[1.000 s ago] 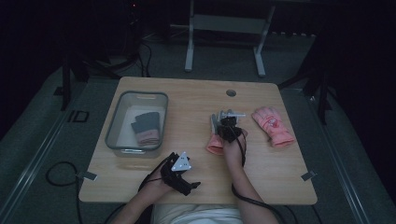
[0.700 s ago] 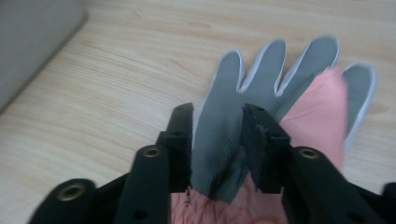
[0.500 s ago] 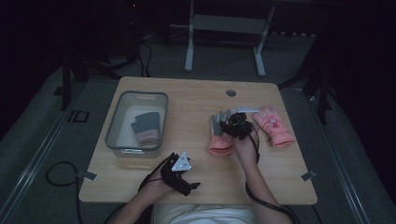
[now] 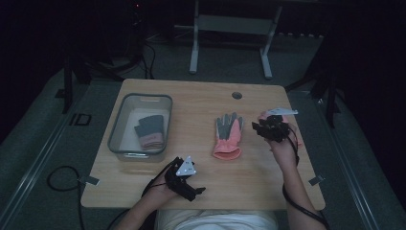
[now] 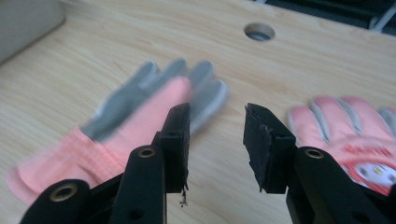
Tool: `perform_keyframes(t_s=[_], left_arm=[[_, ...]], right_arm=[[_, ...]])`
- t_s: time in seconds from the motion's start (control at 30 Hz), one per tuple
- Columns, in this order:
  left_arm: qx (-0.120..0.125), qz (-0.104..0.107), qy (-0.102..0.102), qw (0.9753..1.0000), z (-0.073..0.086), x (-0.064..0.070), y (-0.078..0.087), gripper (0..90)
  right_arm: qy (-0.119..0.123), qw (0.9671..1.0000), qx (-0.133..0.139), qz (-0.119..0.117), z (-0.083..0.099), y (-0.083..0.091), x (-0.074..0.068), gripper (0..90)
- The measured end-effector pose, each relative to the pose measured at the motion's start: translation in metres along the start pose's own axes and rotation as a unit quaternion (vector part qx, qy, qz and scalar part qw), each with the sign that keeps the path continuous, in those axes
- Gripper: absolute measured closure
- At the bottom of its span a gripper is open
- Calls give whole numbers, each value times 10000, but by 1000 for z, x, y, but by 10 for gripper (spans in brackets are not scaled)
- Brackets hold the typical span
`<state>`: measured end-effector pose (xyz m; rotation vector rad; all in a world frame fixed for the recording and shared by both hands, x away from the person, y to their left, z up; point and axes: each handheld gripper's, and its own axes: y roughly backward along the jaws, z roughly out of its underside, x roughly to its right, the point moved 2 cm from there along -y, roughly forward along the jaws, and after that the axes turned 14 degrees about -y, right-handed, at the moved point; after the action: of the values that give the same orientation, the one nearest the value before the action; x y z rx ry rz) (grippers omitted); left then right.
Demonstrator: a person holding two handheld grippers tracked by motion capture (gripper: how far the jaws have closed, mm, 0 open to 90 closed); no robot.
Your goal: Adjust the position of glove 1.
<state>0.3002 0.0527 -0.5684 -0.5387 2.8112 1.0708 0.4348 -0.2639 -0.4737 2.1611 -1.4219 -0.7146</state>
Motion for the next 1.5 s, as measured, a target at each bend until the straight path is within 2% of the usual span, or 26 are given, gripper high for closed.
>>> perform_keyframes(t_s=[0.2, 0.23, 0.3, 0.33, 0.47, 0.6, 0.77, 0.93, 1.13, 1.2, 1.23, 1.3, 1.4, 1.43, 1.5], left_arm=[[-12, -6, 13, 10000, 0, 0, 0, 11], [-9, -16, 22, 10000, 0, 0, 0, 10], [-16, -27, 15, 10000, 0, 0, 0, 11], [-17, -33, 11, 10000, 0, 0, 0, 11], [-24, -39, 14, 10000, 0, 1, 0, 11], [-33, -42, 25, 10000, 0, 0, -1, 11], [-32, -55, 34, 10000, 0, 1, 0, 11], [-37, -78, 36, 10000, 0, 1, 0, 11], [-33, -78, 45, 10000, 1, 0, 0, 11], [-36, -80, 46, 10000, 1, 0, 0, 11], [-30, -76, 43, 10000, 1, 1, 0, 11], [-39, -84, 36, 10000, 1, 1, 0, 11], [-45, -95, 28, 9999, 1, 1, 0, 11], [-42, -93, 26, 9999, 1, 1, 0, 11], [-54, -93, 1, 9999, 1, 1, 0, 11]], right_arm=[[-40, 9999, 9, 163, 9, 12, 45, 620], [-46, 9997, 28, 248, 11, 16, 60, 619], [-49, 9996, 40, 284, 11, 17, 64, 619], [-84, 9995, 54, 310, 12, 19, 73, 620], [-112, 9991, -14, 420, 13, 20, 93, 603], [-81, 9990, -97, 439, 12, 17, 108, 580], [-96, 9988, -235, 425, 8, 8, 122, 545], [-26, 9988, -337, 367, 6, -5, 126, 520], [117, 9964, -643, 532, 10, -31, 131, 495], [149, 9959, -683, 574, 12, -34, 133, 494], [68, 9958, -716, 559, 17, -40, 135, 508], [111, 9959, -708, 557, 20, -42, 134, 536], [-49, 9964, -647, 541, 23, -44, 134, 663], [-125, 9964, -622, 570, 23, -44, 134, 741], [-169, 9956, -625, 674, 23, -43, 132, 803]])
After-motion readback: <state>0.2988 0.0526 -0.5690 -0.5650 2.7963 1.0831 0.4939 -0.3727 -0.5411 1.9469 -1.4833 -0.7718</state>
